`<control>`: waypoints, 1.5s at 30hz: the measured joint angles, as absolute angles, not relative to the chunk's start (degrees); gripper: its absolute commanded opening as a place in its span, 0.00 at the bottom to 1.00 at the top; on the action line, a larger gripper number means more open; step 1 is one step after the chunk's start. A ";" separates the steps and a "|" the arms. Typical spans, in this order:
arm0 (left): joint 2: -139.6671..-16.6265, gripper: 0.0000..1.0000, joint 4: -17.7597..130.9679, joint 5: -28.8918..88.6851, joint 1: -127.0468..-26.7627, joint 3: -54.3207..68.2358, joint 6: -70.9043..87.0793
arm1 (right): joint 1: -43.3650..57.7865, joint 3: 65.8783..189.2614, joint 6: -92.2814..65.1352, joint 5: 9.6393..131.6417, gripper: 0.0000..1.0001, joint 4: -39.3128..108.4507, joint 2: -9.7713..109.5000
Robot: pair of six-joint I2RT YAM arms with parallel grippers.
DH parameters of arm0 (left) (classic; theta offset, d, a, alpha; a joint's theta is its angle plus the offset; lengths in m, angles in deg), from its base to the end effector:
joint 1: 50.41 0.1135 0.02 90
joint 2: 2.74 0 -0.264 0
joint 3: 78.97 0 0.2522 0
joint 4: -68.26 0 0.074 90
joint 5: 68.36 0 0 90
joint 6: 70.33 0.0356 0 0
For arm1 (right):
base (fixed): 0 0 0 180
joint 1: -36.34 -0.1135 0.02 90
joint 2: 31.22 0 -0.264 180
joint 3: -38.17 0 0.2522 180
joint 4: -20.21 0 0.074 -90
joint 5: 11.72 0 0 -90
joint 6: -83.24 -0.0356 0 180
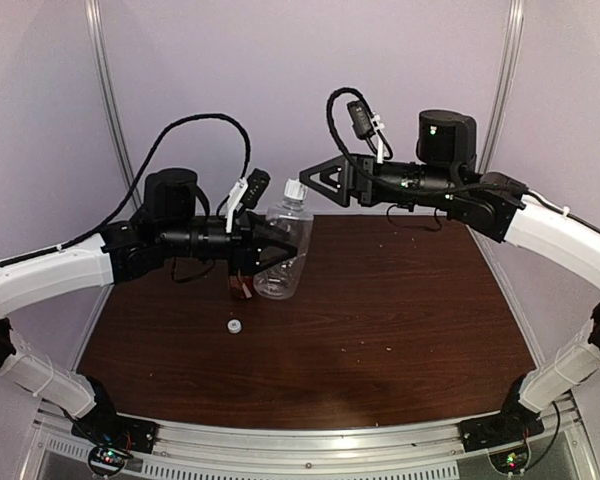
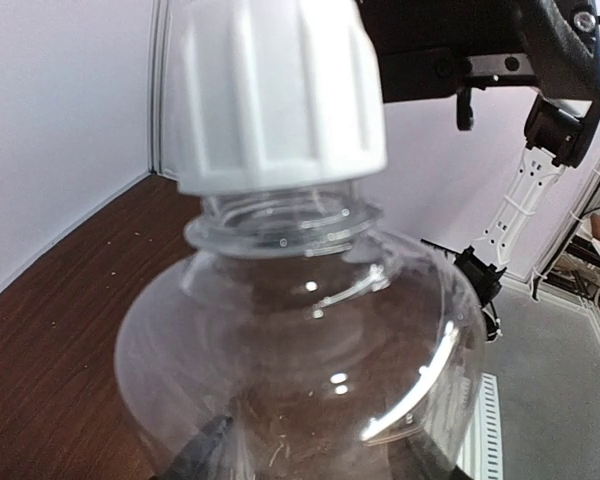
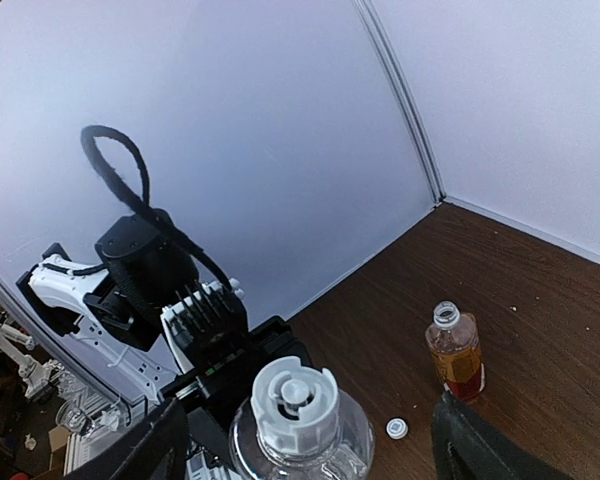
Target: Unscrew the bottle caps
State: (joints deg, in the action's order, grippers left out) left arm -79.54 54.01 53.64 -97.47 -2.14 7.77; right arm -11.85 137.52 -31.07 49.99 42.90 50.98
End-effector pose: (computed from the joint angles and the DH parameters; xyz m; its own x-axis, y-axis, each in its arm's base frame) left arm 0.1994 -0.2419 0.3451 -0.3639 0.1344 -0.9217 0.9154 0.2344 -0.3273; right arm 0.2074 0.2572 0.4393 -0.4583 0.0313 -0.8882 -0.8582 0.2442 0.4514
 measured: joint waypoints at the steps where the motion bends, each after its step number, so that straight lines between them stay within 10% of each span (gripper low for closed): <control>1: -79.54 0.24 53.86 52.84 -97.52 -2.01 7.77 | -12.11 137.52 -31.21 51.50 0.84 43.54 50.98; 26: -80.43 0.23 52.92 45.38 -99.14 -0.02 7.11 | -14.80 142.41 -31.38 60.15 0.56 48.24 55.70; 45: -81.13 0.23 52.87 45.47 -99.64 -0.09 6.74 | -14.69 141.14 -30.42 56.74 0.00 46.49 55.83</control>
